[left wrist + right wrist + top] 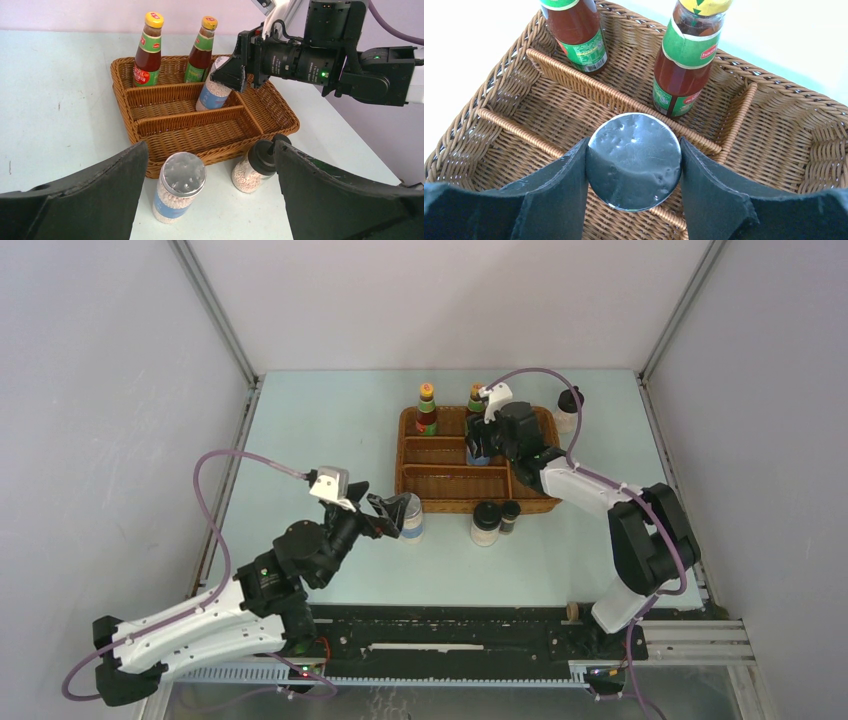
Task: Organize the condiment bottles
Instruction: Place the bottle in the storage box.
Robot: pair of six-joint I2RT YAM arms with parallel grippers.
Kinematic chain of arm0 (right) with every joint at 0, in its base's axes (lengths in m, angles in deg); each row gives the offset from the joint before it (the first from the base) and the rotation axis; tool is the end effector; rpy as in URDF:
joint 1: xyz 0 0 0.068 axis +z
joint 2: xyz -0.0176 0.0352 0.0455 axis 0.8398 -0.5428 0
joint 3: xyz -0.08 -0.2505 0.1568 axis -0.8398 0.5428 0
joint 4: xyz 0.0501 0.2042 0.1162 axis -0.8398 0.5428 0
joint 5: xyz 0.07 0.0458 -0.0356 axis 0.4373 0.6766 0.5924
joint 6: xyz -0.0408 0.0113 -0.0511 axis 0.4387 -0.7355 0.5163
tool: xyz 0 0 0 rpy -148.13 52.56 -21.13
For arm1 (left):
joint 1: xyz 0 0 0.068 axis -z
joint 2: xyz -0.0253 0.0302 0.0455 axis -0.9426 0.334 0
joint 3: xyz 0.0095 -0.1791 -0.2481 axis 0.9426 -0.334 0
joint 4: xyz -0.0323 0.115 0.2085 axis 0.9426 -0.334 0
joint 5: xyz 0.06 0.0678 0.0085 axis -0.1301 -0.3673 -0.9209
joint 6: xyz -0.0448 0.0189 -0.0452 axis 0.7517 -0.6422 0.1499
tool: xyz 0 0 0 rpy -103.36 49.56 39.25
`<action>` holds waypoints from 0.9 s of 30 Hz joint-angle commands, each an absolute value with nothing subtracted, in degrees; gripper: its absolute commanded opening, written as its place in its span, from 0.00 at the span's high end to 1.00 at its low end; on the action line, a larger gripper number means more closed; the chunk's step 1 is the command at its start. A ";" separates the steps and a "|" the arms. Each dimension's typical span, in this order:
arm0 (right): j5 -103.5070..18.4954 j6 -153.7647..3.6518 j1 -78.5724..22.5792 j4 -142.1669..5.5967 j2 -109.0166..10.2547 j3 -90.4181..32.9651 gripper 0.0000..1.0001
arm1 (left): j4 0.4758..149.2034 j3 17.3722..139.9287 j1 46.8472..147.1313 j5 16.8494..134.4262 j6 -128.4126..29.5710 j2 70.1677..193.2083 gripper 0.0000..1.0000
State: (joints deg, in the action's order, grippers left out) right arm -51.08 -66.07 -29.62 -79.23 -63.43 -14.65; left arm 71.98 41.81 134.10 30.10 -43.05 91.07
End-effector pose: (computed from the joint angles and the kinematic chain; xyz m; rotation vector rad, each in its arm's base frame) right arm 0.3387 0.1753 0.2879 -0.4983 1.9226 0.2711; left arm 0.0787 -0.0867 0.3455 0.1192 1.6016 -0.6018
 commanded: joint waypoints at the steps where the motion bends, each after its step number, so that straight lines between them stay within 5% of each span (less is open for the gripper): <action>1: -49.13 -66.57 -29.97 -82.54 -63.99 -16.00 0.45 | 74.60 40.49 134.30 29.76 -42.99 91.64 0.00; 8: -49.33 -66.65 -29.88 -81.53 -64.16 -17.33 0.21 | 74.30 40.45 134.30 29.30 -42.74 91.86 0.00; 27: -50.15 -65.18 -30.13 -82.13 -62.99 -22.45 0.01 | 73.17 42.22 134.30 26.79 -42.98 96.21 0.00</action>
State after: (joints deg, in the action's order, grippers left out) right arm -49.70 -65.59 -29.73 -79.62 -63.96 -19.53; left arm 72.20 41.81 134.10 28.53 -43.02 95.70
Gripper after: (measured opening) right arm 0.971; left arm 0.996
